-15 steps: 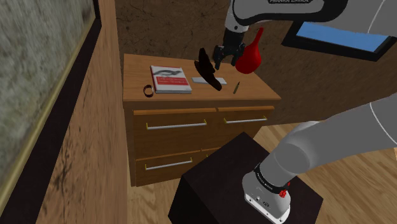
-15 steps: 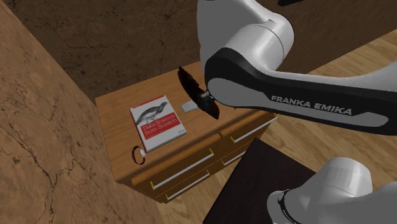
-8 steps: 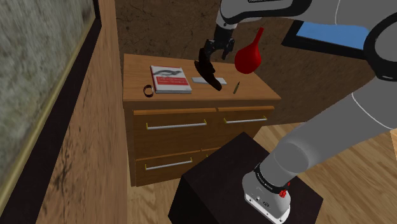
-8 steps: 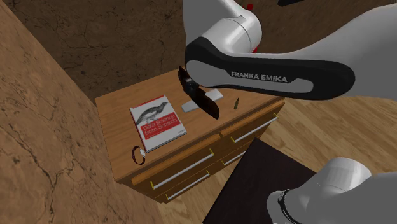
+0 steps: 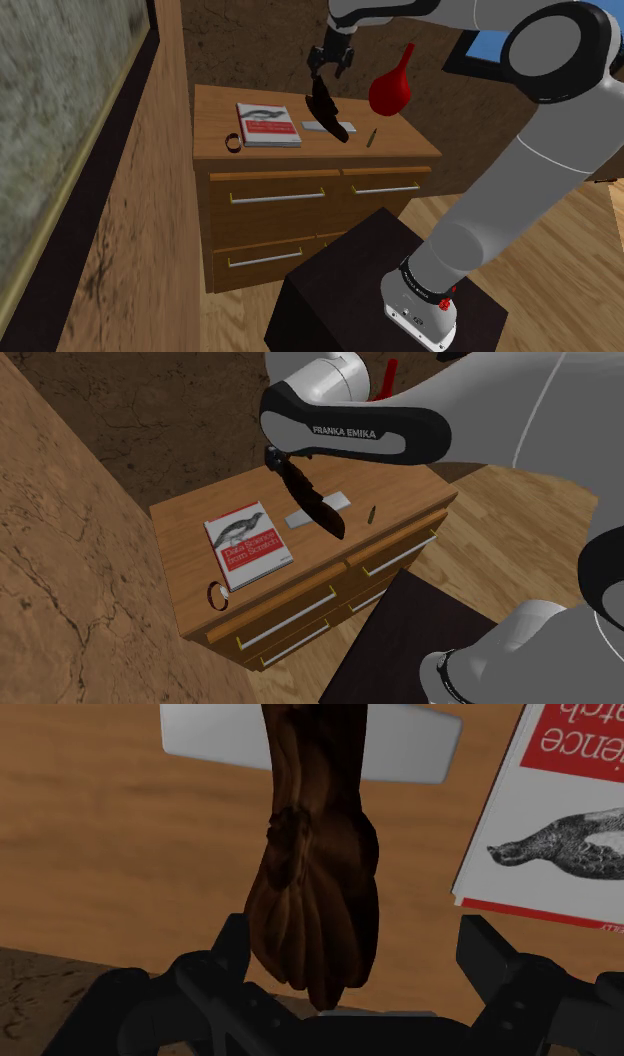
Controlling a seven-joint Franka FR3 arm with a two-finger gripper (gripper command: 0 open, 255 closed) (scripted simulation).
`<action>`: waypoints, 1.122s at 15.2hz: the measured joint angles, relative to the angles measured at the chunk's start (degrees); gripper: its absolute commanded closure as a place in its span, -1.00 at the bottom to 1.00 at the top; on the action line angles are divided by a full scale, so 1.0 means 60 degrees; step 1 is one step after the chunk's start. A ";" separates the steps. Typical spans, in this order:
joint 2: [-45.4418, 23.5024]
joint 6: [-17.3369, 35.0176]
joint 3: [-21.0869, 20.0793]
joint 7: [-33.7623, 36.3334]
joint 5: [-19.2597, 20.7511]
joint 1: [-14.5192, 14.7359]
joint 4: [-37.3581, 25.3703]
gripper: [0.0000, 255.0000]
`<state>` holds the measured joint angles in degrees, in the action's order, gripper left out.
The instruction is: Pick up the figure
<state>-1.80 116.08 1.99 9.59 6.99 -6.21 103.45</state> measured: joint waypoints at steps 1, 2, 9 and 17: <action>-0.0153 0.0085 0.0009 0.0016 -0.0009 -0.0009 -0.0116 -1.00; -0.0204 0.0198 0.0009 0.0040 -0.0008 -0.0009 -0.0075 -1.00; -0.0391 0.0928 0.0021 0.0126 0.0026 -0.0020 0.0446 1.00; -0.0420 0.0982 0.0014 0.0144 0.0029 -0.0013 0.0463 1.00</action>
<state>-4.33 121.97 2.08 10.45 7.16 -6.29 106.22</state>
